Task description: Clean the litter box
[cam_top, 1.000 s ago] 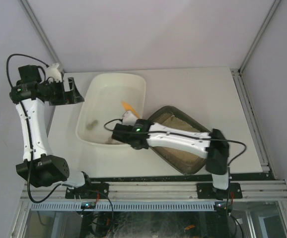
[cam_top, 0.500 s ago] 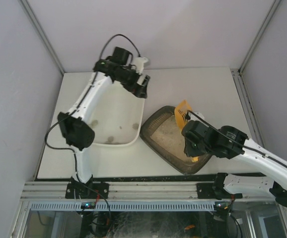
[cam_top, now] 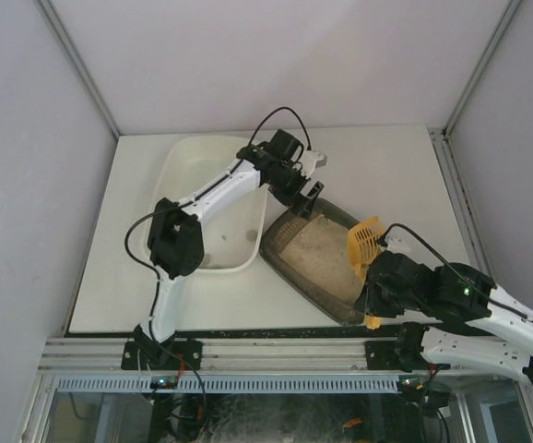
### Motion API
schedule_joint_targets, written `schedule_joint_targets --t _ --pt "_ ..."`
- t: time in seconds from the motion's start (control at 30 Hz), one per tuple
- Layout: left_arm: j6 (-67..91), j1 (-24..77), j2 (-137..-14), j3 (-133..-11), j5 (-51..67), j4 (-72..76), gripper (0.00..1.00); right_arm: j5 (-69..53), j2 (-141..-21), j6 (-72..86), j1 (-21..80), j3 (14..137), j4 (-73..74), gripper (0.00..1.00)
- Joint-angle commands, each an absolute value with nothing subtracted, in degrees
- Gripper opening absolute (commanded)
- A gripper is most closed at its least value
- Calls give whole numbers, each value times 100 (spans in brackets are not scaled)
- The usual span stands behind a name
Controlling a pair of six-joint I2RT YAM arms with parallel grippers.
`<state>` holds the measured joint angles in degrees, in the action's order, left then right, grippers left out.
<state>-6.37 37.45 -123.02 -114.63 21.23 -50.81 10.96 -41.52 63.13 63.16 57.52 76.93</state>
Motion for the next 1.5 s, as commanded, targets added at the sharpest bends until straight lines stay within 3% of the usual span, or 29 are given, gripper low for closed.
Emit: schedule_joint_targets --t 0.0,0.2,0.53,0.8,1.0,1.47 --pt "-468 3822 -12451 -11363 1549 -4463 100 784 -4392 6621 6390 5739 7515 0" --pt "-635 3832 -12380 -10805 1106 -3935 100 744 -4500 6671 6495 5646 7326 0" --pt "-756 3885 -12145 -10049 2047 -4219 100 445 -4682 6730 6381 5460 7595 0" --pt "-120 3877 -11632 -9157 2413 -3909 100 -1 -4702 5593 4995 5237 7940 0" --pt "842 3876 -10958 -8217 2365 -3139 100 -1374 -4809 4697 3692 5036 7383 0" --pt "2759 3949 -9936 -7021 1401 -2230 100 -3498 -5862 5574 3071 5164 6106 0"
